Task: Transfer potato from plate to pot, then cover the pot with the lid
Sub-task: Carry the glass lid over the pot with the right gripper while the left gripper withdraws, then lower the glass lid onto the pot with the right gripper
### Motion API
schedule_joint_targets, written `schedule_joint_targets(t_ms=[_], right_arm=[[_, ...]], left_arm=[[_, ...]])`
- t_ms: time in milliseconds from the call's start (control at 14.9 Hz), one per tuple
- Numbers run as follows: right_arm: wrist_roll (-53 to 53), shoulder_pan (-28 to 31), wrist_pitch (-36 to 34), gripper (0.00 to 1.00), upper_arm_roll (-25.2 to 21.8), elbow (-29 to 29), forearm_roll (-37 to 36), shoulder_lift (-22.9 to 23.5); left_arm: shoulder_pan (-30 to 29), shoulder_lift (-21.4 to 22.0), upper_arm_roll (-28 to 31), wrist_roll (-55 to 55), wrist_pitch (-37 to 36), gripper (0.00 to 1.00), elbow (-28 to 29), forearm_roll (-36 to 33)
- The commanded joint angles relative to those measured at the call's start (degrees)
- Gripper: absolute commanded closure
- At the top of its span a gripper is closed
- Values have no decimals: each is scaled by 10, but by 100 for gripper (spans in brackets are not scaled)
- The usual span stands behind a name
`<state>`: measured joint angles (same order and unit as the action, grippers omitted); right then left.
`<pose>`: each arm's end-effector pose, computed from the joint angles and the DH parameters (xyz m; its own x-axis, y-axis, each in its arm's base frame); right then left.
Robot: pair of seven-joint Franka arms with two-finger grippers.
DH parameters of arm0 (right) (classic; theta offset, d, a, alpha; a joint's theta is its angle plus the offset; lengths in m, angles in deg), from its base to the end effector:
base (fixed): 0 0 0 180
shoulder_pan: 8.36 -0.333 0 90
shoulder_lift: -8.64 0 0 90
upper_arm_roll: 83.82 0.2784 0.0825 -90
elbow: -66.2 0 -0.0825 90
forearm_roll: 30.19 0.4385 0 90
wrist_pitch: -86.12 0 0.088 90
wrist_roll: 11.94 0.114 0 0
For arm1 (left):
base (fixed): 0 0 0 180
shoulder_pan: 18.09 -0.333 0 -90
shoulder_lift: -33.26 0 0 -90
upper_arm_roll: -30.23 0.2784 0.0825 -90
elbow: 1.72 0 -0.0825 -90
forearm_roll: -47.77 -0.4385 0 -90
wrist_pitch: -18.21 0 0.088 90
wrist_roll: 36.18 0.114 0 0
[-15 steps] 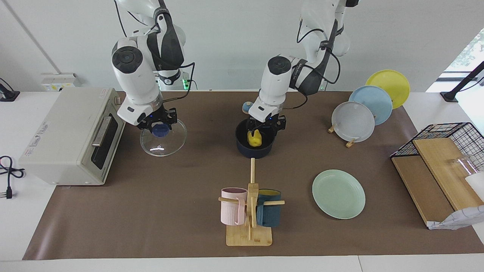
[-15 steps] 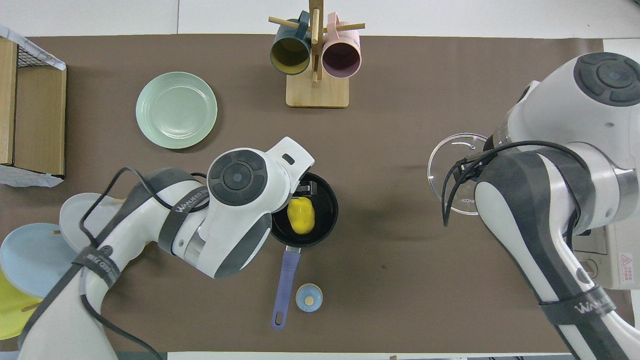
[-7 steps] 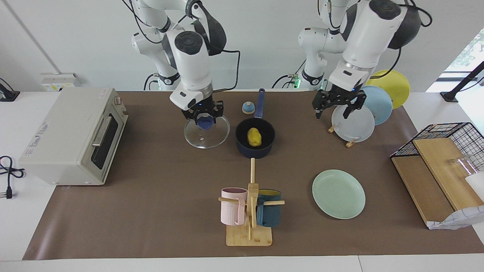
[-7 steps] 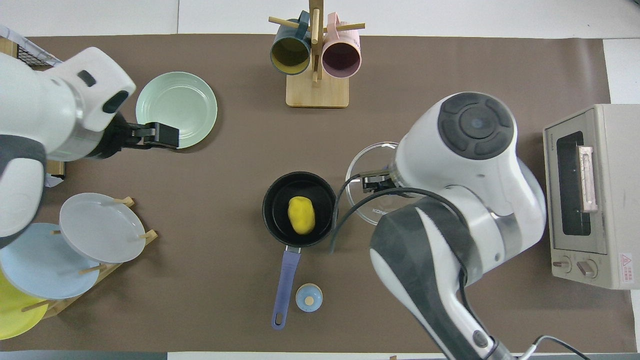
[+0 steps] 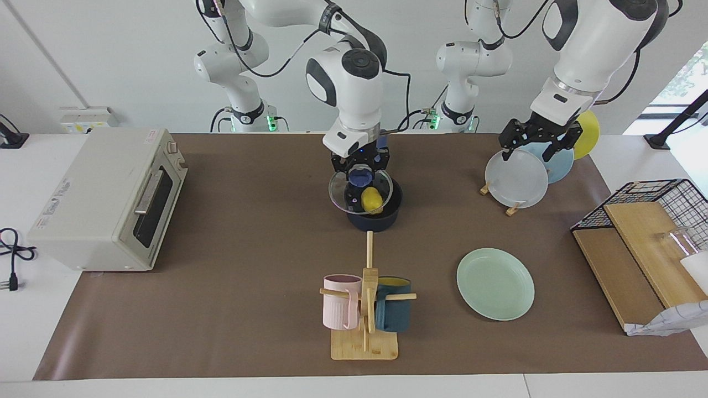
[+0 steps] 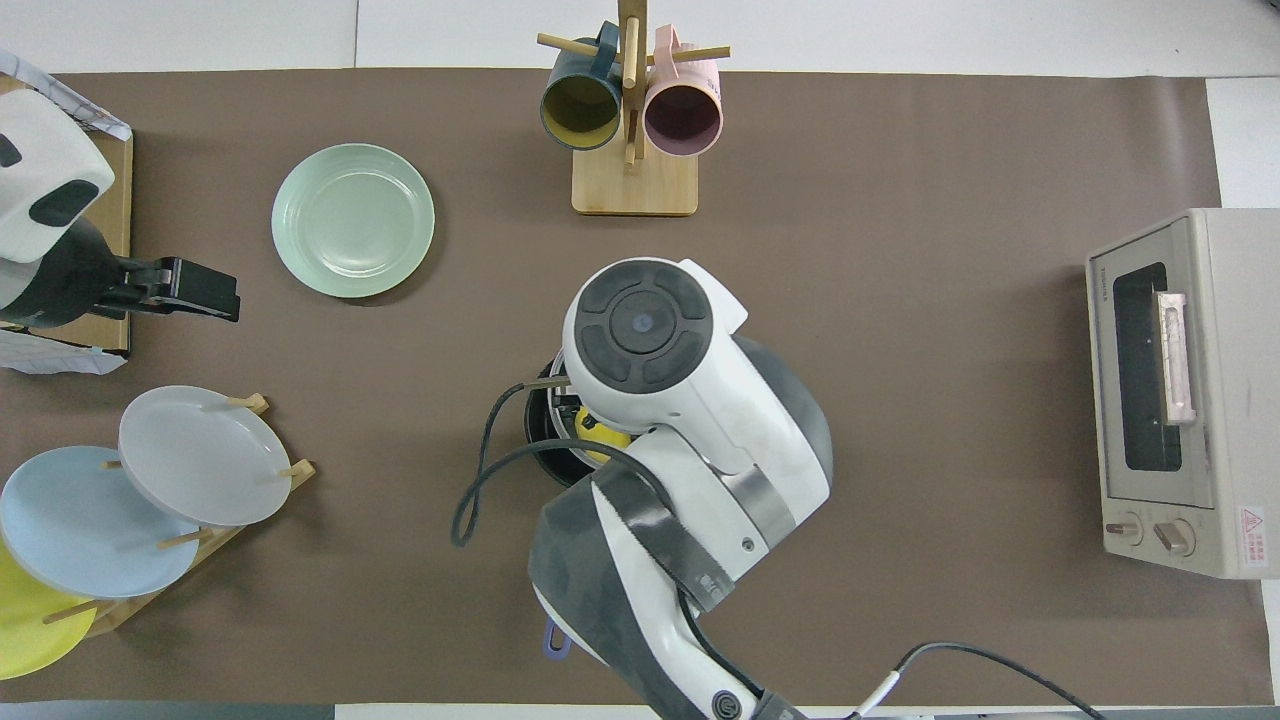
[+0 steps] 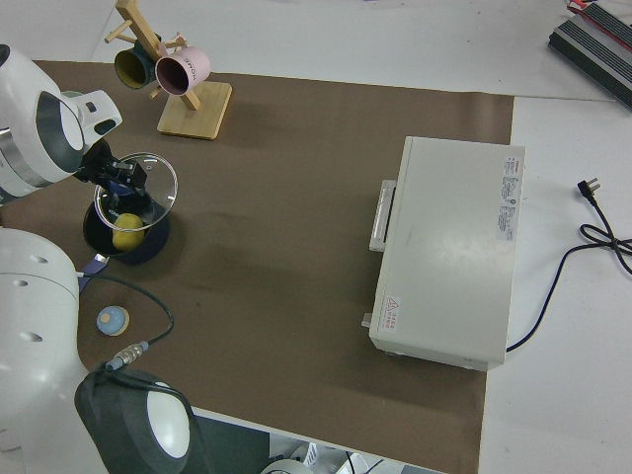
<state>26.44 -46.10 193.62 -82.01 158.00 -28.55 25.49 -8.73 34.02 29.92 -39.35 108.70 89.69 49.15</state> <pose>0.5294 0.4382 0.3979 0.9992 0.0106 -0.0383 0.0100 -0.9998 -0.0159 0.5968 -0.1045 0.5758 0.9936 -0.1130 -0.0041 -0.1129 -0.9933 0.0238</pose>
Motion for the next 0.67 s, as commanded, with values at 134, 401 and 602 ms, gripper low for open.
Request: schedule_joint_targets(t_ms=[134,401,602], right_arm=[[51,-21,25,100,-2,9,-9,6],[53,-22,74,100,-1,59,-9,-9],[70,-44,83,100,-2,60,-9,6]], left_arm=[[-10,-6,-7,4,-29,0,-26,-9],[-38,0,-15,6,-25,0,-17,-9],[-76,0,-52,12,-30,0,-19,-8]])
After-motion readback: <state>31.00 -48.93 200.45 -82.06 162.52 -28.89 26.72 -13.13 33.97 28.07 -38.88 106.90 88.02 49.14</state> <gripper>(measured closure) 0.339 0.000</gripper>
